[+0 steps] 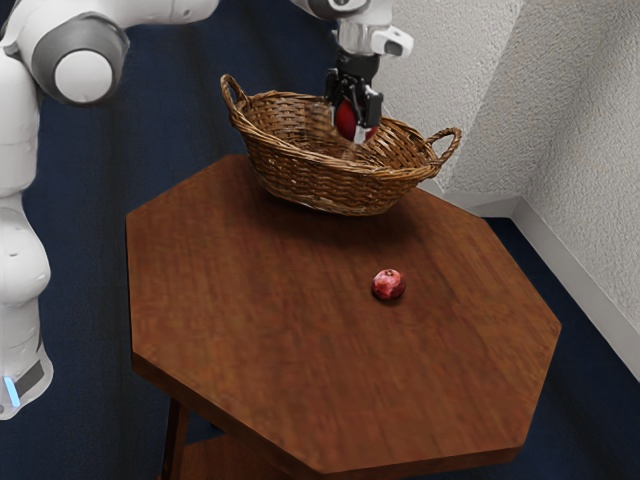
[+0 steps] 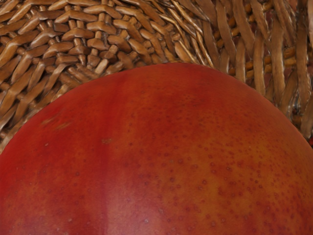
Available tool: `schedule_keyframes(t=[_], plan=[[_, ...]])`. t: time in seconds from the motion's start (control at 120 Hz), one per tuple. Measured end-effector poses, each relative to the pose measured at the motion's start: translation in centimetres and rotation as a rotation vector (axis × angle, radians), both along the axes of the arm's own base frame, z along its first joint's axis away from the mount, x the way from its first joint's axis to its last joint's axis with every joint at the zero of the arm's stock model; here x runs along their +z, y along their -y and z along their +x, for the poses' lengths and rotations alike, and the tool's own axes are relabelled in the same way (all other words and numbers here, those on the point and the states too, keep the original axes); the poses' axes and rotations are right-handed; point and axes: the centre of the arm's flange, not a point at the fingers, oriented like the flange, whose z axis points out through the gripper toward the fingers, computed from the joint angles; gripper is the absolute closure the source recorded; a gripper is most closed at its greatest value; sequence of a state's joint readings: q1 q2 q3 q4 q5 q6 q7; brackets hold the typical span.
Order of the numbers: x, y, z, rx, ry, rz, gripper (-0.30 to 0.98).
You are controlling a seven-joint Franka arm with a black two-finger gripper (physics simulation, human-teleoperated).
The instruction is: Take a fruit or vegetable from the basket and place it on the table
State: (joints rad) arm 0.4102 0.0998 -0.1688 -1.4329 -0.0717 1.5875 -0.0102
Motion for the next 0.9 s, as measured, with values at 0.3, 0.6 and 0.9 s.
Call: schedule_keyframes(t=[0.3,0.6,0.9], plan=[[2.8,17.7,-2.2,-0.287,-0.057,0.028,0.42],[-3.5,18.7,-1.5,-0.295,-0.185,0.008,0.4],[-4.7,15.4,-1.0,-0.221,-0.179,-0.001,0.36]])
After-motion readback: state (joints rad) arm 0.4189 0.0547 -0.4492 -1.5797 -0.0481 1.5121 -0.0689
